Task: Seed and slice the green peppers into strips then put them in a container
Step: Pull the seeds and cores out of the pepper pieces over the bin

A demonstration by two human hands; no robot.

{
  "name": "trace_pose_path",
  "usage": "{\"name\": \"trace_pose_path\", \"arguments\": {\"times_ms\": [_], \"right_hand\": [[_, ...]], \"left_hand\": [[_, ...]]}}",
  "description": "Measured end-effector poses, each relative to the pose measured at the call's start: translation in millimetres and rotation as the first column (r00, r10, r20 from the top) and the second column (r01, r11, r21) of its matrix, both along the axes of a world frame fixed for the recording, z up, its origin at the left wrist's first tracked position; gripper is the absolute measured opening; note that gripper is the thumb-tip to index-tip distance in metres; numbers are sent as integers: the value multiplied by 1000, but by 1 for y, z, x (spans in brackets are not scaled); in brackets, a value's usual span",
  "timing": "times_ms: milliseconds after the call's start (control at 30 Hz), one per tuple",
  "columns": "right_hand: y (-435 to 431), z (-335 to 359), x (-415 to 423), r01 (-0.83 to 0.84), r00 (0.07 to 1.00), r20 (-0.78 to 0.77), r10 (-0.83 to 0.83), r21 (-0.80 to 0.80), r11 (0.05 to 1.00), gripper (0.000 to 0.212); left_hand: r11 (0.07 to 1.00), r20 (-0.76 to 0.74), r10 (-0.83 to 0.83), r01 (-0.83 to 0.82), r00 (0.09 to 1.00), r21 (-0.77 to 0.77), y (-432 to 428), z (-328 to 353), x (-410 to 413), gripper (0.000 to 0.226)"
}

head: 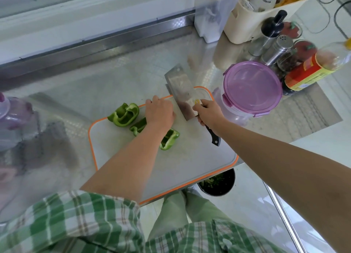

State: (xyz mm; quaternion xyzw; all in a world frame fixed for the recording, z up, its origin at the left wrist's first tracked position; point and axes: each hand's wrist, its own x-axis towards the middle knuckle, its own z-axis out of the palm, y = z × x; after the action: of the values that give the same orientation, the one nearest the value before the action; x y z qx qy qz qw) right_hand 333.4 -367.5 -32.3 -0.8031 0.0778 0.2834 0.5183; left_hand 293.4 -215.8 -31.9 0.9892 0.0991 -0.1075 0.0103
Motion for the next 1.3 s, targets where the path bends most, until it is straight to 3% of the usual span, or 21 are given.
{"name": "trace_pose_path", "arguments": {"times_ms": [167,300,400,633,1100,1300], "right_hand": [[11,-3,8,17,1000,10,-18,19,1000,15],[24,-5,13,14,1000,-2,-14,22,1000,26],[32,-4,14,-1,1000,-24,2,26,1000,19],[37,-5,18,-62,998,0,62,-50,997,16],[28,-4,19,-85,996,-20,84,-83,993,16],[15,1,14,-48,999,-20,47,-61,997,25]], "left_hand": [[976,182,219,-218,959,-23,47,11,12,24],[947,59,317,-319,947,29,98,3,15,21],[938,5,346,-346,938,-22,106,-5,18,18],[939,-5,340,-339,941,-57,100,-11,26,11],[984,-119,133,-117,984,132,84,-5,34,19],[975,78,220,-218,972,-34,79,4,26,26]]}}
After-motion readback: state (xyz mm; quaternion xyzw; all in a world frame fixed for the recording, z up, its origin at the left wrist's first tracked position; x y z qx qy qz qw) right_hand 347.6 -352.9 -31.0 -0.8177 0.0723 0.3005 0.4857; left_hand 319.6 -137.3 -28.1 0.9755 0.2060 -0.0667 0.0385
